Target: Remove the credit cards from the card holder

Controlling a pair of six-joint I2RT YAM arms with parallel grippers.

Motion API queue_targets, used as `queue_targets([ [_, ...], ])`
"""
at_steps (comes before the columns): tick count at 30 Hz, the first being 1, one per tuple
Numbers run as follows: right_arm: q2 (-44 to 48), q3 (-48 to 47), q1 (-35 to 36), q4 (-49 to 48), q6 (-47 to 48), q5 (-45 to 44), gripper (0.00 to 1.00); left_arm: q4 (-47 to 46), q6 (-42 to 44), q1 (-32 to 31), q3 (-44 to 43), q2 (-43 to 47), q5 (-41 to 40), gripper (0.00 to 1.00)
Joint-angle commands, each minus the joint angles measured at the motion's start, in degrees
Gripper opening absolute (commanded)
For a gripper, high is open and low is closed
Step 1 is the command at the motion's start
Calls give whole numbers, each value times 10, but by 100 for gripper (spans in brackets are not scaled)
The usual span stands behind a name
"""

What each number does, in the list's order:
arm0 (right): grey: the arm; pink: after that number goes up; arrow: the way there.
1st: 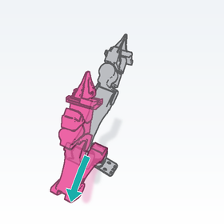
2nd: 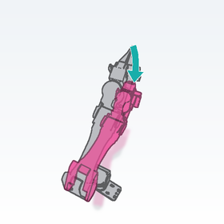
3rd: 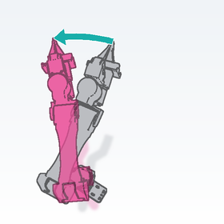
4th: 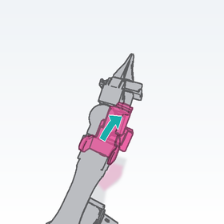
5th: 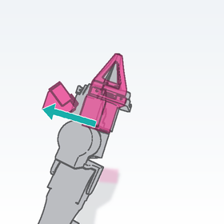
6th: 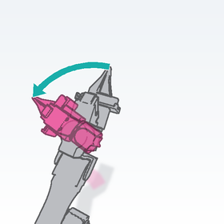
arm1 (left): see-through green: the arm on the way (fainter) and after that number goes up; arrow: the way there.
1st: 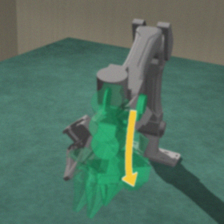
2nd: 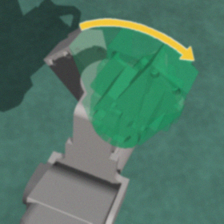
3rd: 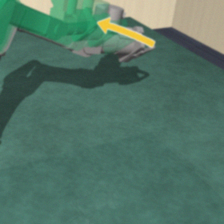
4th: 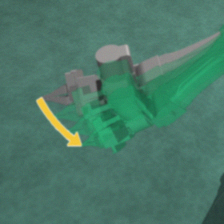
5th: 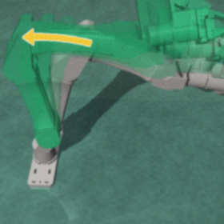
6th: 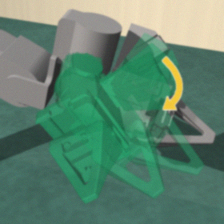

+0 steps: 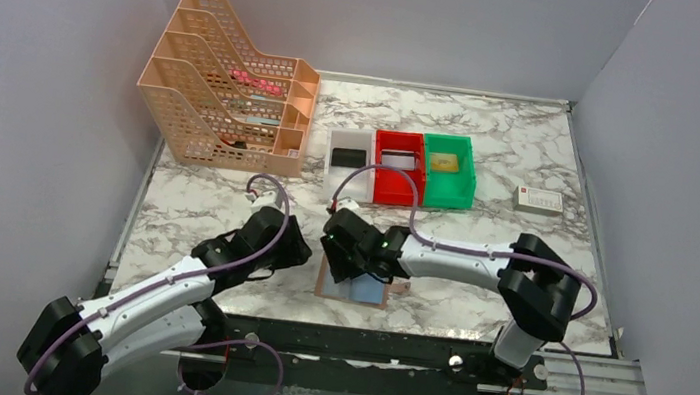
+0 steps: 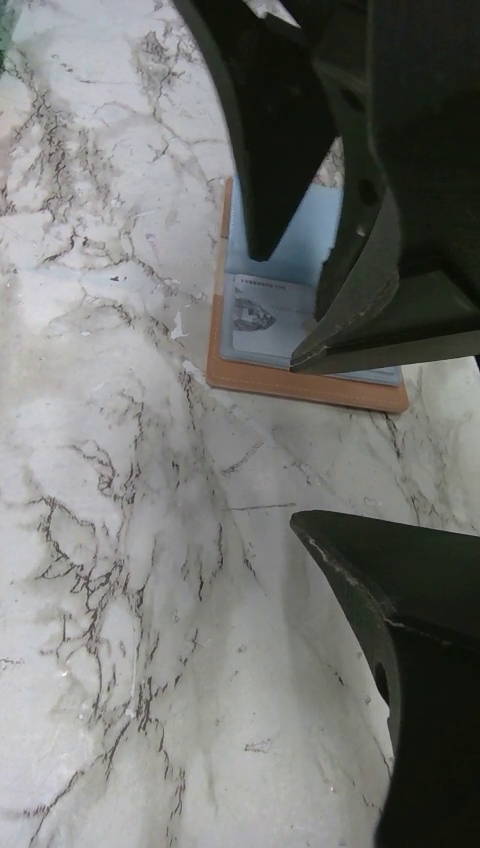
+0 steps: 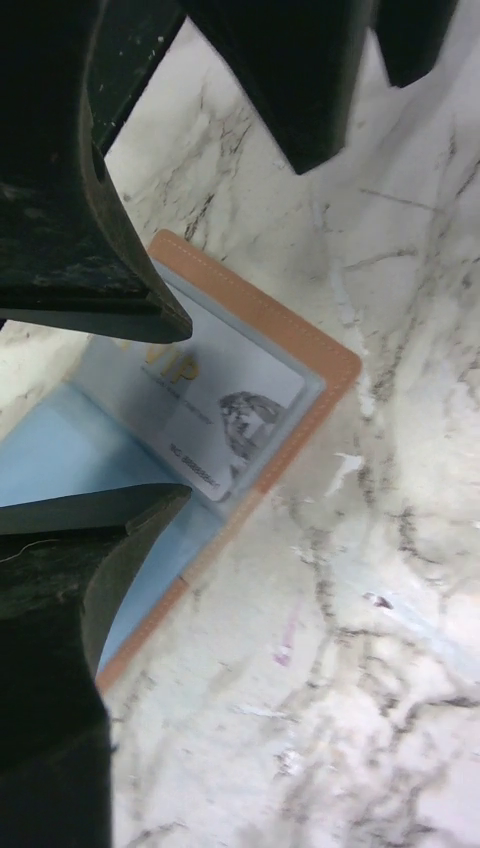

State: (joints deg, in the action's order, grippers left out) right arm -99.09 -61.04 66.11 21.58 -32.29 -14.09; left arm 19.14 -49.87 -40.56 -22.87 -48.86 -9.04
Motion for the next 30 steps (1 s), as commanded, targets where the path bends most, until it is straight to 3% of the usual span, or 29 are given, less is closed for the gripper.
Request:
queue_targets([
  [1, 29, 11, -64, -79, 110, 153, 59, -15, 11, 3, 26, 37, 67, 55],
  [4, 30, 40, -97, -145, 145, 257, 59, -40, 20, 3, 42, 39, 129, 55],
  [10, -23, 22, -108, -145, 222, 387, 56, -83, 22, 3, 48, -1, 188, 52],
  [14, -38, 16, -116, -135, 243, 410, 50, -85, 28, 3, 41, -17, 190, 52],
  [20, -21, 12, -135, -121, 248, 416, 48, -95, 31, 3, 42, -37, 198, 48],
  [22, -2, 16, -135, -116, 236, 393, 48, -99, 34, 3, 40, -41, 199, 47],
  [27, 56, 67, -136, -85, 103, 213, 48, -134, 55, 3, 20, -54, 220, 49],
  [30, 90, 125, -136, -83, 23, 177, 44, -172, 61, 3, -1, -87, 246, 52],
])
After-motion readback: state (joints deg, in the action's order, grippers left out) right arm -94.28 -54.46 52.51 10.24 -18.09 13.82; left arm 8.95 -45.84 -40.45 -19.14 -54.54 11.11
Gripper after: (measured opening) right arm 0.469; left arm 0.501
